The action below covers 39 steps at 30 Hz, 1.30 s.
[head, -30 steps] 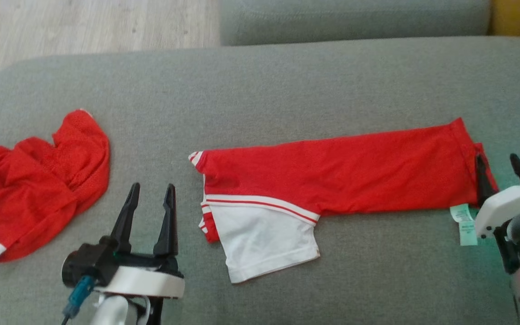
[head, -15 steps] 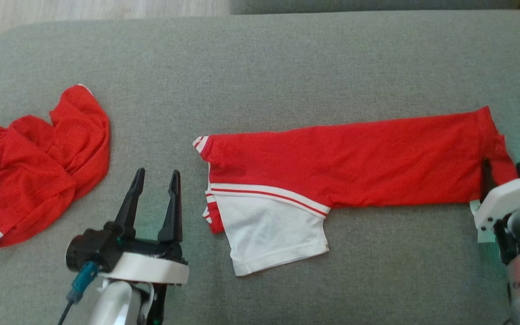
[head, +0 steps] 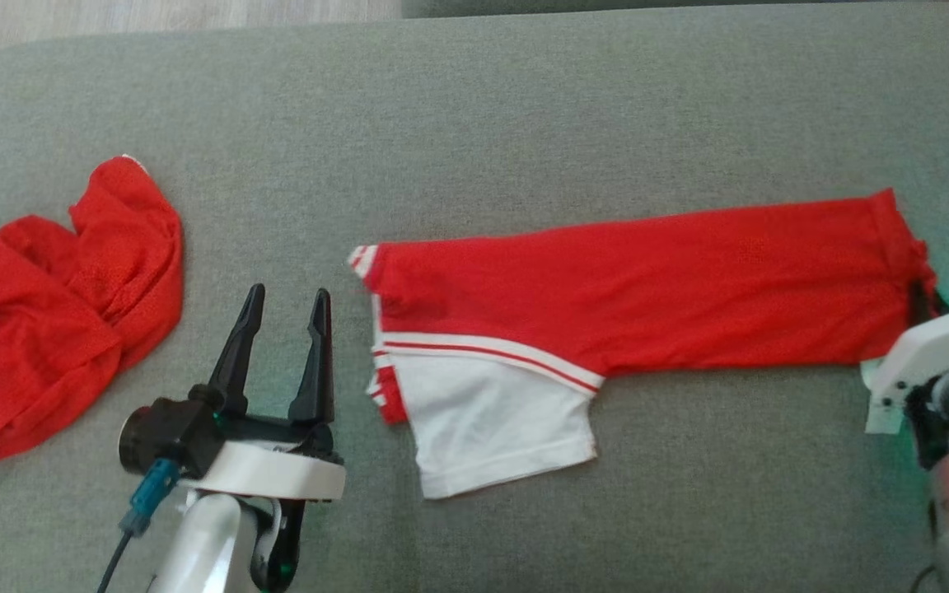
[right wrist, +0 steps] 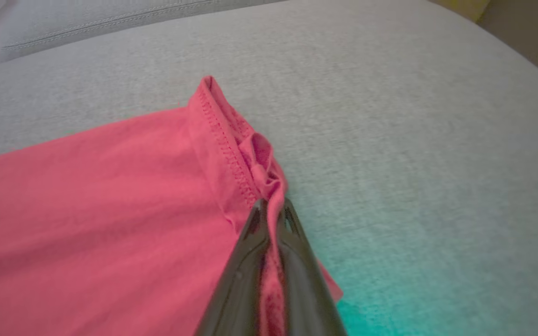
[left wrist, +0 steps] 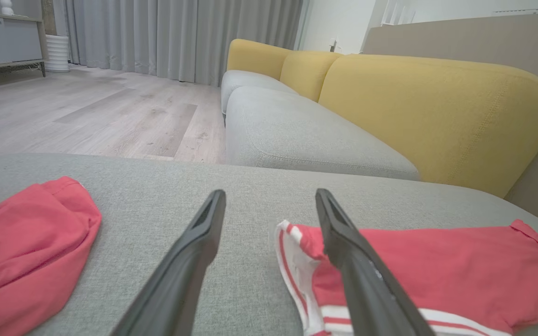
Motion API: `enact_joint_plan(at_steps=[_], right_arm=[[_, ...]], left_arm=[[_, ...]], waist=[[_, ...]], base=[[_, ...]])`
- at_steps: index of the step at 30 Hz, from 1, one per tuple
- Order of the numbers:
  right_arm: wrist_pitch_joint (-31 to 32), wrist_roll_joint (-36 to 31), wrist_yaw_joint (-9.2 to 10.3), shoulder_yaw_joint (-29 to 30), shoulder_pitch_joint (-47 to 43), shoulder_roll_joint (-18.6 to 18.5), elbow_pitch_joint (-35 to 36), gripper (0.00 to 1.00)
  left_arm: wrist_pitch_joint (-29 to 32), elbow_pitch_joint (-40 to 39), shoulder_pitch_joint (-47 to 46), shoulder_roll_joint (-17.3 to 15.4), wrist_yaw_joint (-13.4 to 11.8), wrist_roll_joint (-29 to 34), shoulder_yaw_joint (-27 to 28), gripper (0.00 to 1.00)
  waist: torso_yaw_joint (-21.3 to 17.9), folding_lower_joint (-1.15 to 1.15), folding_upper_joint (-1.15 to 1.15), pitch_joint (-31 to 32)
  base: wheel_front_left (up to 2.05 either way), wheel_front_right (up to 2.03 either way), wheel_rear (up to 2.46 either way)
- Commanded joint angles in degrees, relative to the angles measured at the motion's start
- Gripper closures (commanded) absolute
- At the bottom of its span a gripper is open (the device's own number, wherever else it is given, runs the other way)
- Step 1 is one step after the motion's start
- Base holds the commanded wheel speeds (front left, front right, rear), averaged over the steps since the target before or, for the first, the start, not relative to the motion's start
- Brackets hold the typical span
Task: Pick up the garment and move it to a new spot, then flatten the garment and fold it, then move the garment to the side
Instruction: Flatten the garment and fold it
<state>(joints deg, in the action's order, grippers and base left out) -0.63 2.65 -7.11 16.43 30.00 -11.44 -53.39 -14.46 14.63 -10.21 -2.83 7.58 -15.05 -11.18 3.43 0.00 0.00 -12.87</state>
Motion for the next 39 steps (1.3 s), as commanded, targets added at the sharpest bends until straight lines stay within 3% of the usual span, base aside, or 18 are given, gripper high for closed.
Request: enact_joint_plan(at_steps=[1, 10, 14, 20, 30, 39], right_arm=[[-0.6, -0.2, -0.37, 0.7, 0.4, -2.4, 0.7, 1.00], [-2.8, -8.8, -0.37, 13.5, 1.3, -8.3, 1.2, 1.00], [-2.9, -13.9, -0.37, 19.0, 1.3, -5.9, 2.5, 1.00], [-2.9, -16.1, -0.37, 19.5, 1.7, -1.1, 4.2, 1.00], [-1.5, -9.4, -0.37, 6.7, 1.9, 6.8, 9.1, 1.00], [3.1, 6.6, -0.37, -11.6, -2.9, 8.5, 18.3, 1.00]], left_arm=[[-0.5, -1.5, -1.5, -0.1, -0.1, 0.5, 1.8, 0.00], [-0.5, -1.2, -0.6, -0.1, -0.1, 0.4, 1.9, 0.00], [-0.5, -0.9, 0.0, -0.1, -0.1, 0.3, 1.7, 0.00], [-0.5, -0.5, 1.8, -0.1, -0.1, 0.2, 1.9, 0.00], [-0.5, -0.7, 5.8, -0.1, -0.1, 0.2, 2.7, 0.00], [-0.5, -1.1, 6.7, -0.1, -0.1, 0.0, 2.5, 0.00]], waist=[[-0.2, 0.00, 0.00, 0.2], [-1.0, 0.00, 0.00, 2.0], [-1.4, 0.00, 0.00, 3.9], [-2.3, 0.00, 0.00, 7.2], [-3.9, 0.00, 0.00, 13.5], [-2.7, 0.00, 0.00, 15.1]], base=[[0.00, 0.00, 0.00], [0.00, 0.00, 0.00], [0.00, 0.00, 0.00], [0.00, 0.00, 0.00], [0.00, 0.00, 0.00], [0.00, 0.00, 0.00]])
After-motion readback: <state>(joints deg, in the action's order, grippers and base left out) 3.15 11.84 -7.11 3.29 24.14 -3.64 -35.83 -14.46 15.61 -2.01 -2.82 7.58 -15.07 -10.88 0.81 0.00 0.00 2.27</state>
